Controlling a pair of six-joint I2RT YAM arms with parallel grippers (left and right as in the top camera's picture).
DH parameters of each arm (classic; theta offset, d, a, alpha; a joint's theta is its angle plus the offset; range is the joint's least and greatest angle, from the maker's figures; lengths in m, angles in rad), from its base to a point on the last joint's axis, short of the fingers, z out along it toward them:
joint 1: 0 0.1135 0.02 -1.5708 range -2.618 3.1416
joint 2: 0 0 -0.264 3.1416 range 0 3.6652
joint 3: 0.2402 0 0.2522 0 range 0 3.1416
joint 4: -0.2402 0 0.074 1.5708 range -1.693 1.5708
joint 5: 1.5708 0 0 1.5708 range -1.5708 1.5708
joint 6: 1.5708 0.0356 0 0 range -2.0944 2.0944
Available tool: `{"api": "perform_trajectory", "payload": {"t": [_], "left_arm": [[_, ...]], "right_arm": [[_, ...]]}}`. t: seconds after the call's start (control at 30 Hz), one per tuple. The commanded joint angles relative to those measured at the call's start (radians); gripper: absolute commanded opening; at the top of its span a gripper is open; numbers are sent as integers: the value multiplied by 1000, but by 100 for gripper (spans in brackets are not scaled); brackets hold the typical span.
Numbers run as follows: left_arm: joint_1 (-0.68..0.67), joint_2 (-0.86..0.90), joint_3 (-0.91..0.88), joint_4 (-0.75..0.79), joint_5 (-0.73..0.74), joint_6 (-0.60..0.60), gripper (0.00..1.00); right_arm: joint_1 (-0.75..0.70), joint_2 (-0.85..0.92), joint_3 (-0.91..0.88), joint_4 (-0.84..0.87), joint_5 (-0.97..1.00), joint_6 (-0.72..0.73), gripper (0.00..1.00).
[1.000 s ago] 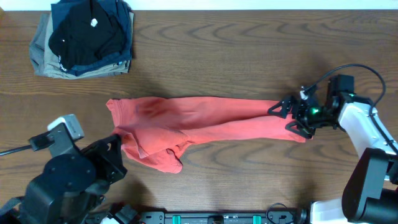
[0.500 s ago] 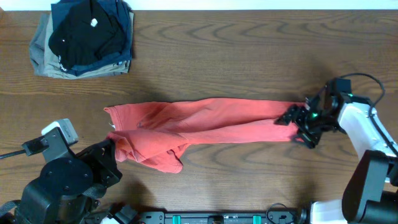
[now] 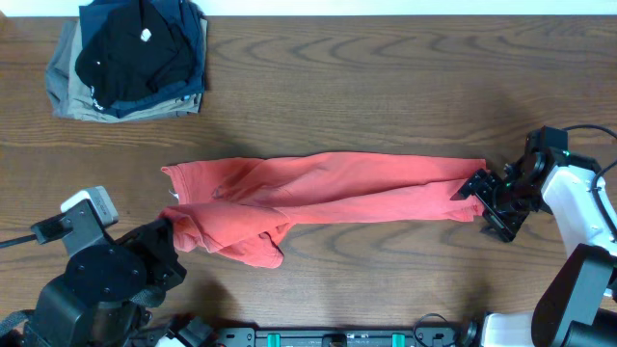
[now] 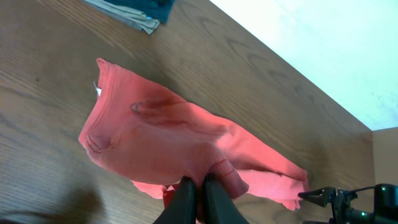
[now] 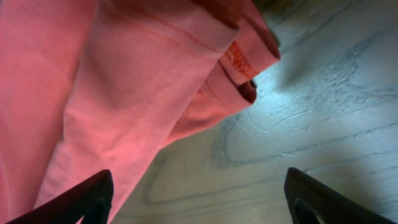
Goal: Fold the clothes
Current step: 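Grasp the shirt's right-end hem with the right gripper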
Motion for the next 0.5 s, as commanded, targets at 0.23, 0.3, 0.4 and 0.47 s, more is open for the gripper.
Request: {"api": "perform_trajectory", "payload": {"t": [0.23, 0.3, 0.4, 0.47], "left_arm": [[-2, 2, 15, -3, -37, -21, 6], [-2, 3, 15, -3, -37, -36, 6], [-2, 3, 15, -3, -37, -36, 6], [-2, 3, 15, -3, -37, -36, 6]], "right_arm": [[-6, -13, -50, 111, 106, 77, 98], [-6, -13, -73, 176, 107, 77, 94], [-6, -13, -101, 267, 106, 64, 82], [-6, -13, -107, 311, 101, 40, 78]]}}
